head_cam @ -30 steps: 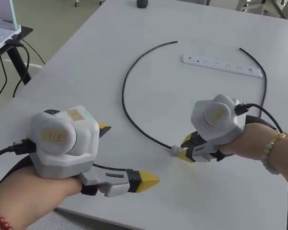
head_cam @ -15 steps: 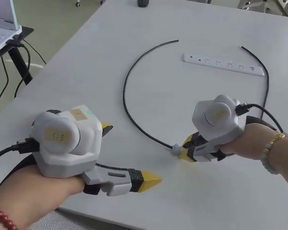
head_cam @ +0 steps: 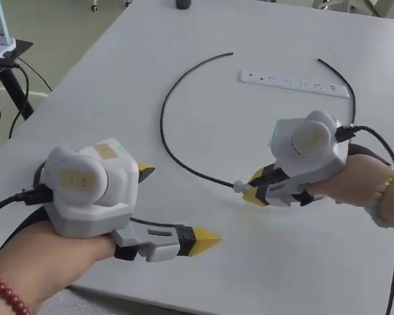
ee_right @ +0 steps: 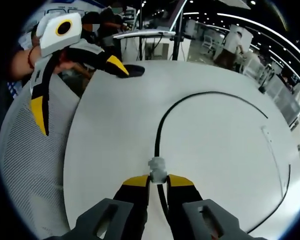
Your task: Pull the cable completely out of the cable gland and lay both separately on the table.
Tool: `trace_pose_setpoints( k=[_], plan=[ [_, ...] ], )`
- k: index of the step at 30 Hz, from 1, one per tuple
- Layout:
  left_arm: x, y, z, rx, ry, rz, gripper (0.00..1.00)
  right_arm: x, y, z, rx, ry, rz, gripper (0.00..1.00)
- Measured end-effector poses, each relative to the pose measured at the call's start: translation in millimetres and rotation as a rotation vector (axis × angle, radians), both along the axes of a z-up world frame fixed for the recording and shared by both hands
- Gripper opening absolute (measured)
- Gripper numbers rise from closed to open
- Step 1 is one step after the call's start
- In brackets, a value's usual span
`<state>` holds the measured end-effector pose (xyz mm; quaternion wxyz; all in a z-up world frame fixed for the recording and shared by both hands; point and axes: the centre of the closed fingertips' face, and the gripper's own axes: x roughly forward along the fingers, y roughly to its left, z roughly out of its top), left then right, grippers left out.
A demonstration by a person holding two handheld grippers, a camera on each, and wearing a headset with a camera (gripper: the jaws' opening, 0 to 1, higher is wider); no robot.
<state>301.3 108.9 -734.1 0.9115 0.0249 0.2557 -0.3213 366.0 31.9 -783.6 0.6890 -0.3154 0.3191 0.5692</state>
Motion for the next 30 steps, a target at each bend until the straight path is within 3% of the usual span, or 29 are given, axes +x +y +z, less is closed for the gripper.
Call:
trace_pose_setpoints(
  k=[5, 14, 15, 16, 24, 30],
  plan=[
    [3.0, -6.8, 9.6, 0.014, -0.027, -0.033, 0.94, -5.3, -8.2, 30.9, 0.033, -0.046, -0.013, 0.08],
    [8.2, -24.8, 30.8, 0.045, -0.088, -0.119, 0.91, -22.2, -14.8, 70.0, 0.088, -0.092, -0.021, 0.08],
    [9.3, -25.1, 32.5, 0.053, -0.095, -0.125, 0.90, -23.8, -14.9, 73.3, 0.095, -0.095, -0.023, 0.08],
    [10.8, -27.2, 37.2, 0.061, -0.121, -0.146, 0.90, -25.5, -15.2, 75.9, 0.099, -0.096, -0.024, 0.08],
    [15.0, -33.5, 52.0, 0.104, -0.163, -0.208, 0.85, -41.7, -14.3, 100.2, 0.145, -0.096, -0.017, 0.08],
    [16.8, -45.8, 67.7, 0.165, -0.226, -0.292, 0.80, -52.0, -9.9, 110.6, 0.155, -0.099, 0.004, 0.08]
  ],
)
